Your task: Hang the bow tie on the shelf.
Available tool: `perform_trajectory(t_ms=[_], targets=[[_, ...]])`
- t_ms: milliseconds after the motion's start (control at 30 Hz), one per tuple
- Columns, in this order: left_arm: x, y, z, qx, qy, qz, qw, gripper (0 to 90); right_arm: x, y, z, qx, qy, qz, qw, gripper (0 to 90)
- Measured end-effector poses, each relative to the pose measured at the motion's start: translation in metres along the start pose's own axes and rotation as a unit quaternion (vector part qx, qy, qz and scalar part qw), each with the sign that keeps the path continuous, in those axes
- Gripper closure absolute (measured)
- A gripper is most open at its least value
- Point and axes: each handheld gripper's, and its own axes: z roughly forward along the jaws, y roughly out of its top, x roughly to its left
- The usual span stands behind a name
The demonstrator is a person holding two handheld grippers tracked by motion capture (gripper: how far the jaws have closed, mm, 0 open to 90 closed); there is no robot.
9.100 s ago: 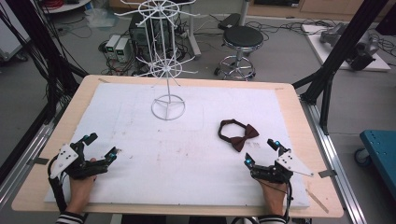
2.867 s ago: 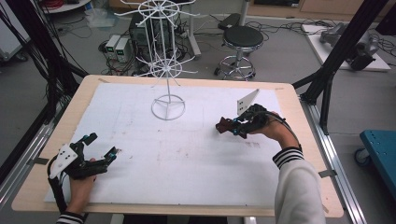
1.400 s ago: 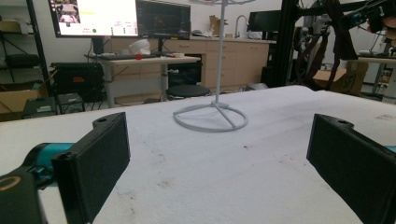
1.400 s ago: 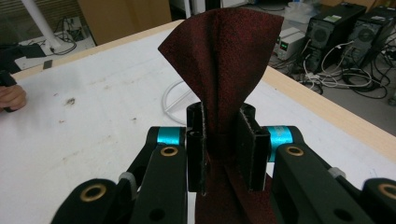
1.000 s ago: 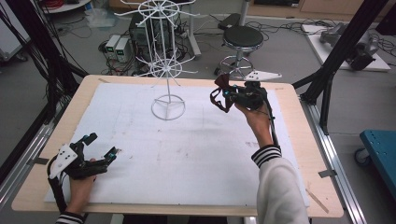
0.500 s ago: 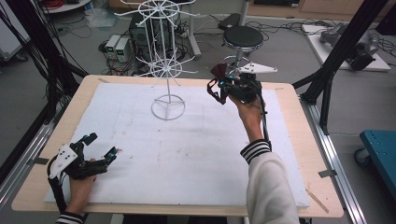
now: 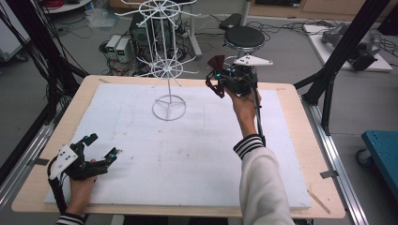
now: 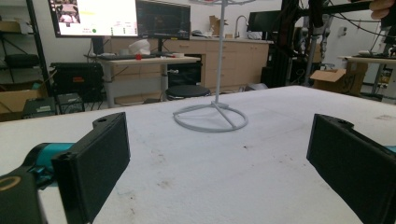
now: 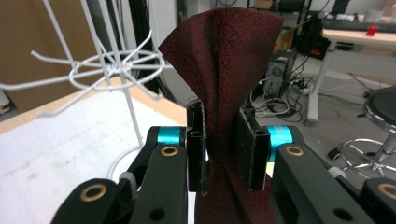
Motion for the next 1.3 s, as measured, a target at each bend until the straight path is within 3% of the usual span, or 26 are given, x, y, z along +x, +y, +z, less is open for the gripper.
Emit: perform_trajectory(t_ms=[500,1033,1300], targets=[[0.0,0.0,0.0,0.0,0.0,0.0,1.0,6.4,0.013,0.009,0.015,-0.005,-0.008,0.014,0.9999,75.9],[0.0,0.0,0.0,0.0,0.0,0.001,1.0,6.4,0.032,0.02,0.03,-0.001,-0.027,0.003,0.9996,75.9],[0.0,0.0,0.0,0.0,0.0,0.001,1.0,6.4,0.04,0.021,0.036,-0.002,-0.01,0.004,0.9999,75.8]])
